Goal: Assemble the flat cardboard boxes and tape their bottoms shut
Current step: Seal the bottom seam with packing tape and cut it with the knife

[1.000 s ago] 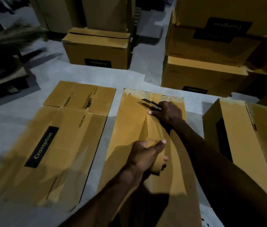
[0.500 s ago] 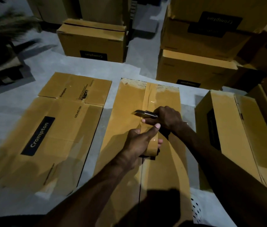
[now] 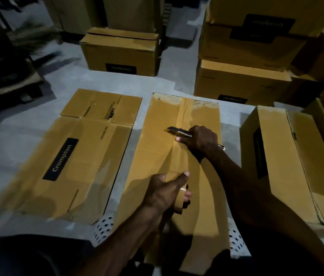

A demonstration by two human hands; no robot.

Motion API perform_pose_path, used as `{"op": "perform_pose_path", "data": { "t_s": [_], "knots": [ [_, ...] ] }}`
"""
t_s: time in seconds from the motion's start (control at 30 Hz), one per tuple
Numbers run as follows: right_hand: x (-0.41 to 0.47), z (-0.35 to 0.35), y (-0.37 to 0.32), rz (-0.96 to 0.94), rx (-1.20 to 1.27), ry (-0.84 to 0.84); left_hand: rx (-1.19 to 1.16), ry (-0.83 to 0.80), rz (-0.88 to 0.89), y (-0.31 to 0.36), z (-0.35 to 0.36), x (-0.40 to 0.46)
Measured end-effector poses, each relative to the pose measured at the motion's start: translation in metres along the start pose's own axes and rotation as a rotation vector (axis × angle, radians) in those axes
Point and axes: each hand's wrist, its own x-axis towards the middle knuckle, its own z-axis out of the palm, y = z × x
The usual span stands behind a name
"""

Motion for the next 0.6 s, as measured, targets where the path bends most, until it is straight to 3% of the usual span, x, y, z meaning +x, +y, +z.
{"op": "perform_pose_path", "data": {
  "t_s": [0.3,0.6],
  "knots": [
    [-0.065,-0.003,-0.001,-0.046,-0.132,-0.101,-0.019,-0.066,0.023,-0.005,0.001,0.006],
    [-0.078,0.006,-0.005,0.002,-0.07,-0.011,-0.056,0.035,-0.027,-0.017,0.004,-0.017]
  ]
}}
